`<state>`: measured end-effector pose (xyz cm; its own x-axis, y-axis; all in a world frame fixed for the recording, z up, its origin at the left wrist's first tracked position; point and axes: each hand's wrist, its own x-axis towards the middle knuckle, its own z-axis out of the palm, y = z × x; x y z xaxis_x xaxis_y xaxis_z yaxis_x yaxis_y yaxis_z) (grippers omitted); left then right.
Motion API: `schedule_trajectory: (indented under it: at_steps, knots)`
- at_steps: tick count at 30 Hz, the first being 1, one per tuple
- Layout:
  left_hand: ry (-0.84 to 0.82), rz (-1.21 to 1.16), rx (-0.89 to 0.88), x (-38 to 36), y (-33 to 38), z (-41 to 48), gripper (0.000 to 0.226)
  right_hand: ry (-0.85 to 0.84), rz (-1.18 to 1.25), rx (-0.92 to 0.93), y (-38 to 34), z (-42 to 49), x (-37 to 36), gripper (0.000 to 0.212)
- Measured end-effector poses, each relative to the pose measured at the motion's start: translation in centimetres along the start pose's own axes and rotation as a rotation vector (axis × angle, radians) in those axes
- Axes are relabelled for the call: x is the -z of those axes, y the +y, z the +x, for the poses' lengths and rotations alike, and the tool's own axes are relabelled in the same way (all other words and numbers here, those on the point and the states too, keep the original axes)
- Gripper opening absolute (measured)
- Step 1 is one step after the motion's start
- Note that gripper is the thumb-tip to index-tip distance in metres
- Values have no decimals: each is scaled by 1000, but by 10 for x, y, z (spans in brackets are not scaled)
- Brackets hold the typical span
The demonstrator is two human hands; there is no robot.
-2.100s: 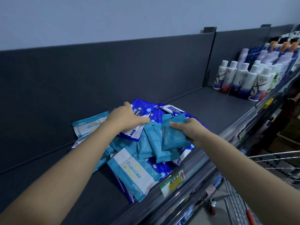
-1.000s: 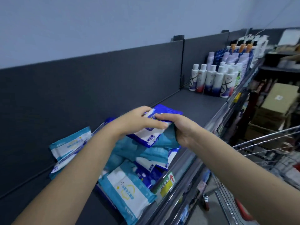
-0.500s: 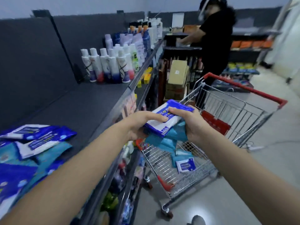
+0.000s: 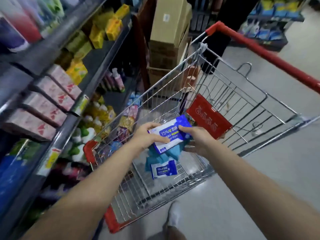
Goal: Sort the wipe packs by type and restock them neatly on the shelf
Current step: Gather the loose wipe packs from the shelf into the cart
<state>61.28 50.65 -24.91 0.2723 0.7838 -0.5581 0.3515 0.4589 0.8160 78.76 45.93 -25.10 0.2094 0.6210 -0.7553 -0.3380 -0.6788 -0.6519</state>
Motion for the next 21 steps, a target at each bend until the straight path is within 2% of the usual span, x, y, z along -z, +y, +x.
schedule_trajectory:
  at_steps: [2, 5, 8, 11, 13, 16, 21]
  knots:
    - [-36, 143, 15, -9, -12, 19, 64, -19, -132, -97, 3, 15, 5, 54]
    - [-99, 690, 25, -10, -26, 37, 101, 8, -374, -84, 15, 35, 11, 76]
    - [-120, 1087, -47, 0, -25, 35, 97, 47, -866, 74, 19, 46, 12, 82]
    - [54, 1302, -160, 18, -7, 15, 91, 30, -1256, 328, -3, 39, -3, 73]
    - [195, 1343, -212, 37, 6, -9, 87, 8, -1389, 528, -25, 27, -29, 63]
    - [418, 1364, -267, 72, 28, -50, 83, -49, -1436, 807, -56, -5, -76, 55]
    - [849, 1354, -210, 155, 43, -159, 75, -223, -1406, 1296, -69, -94, -191, 50]
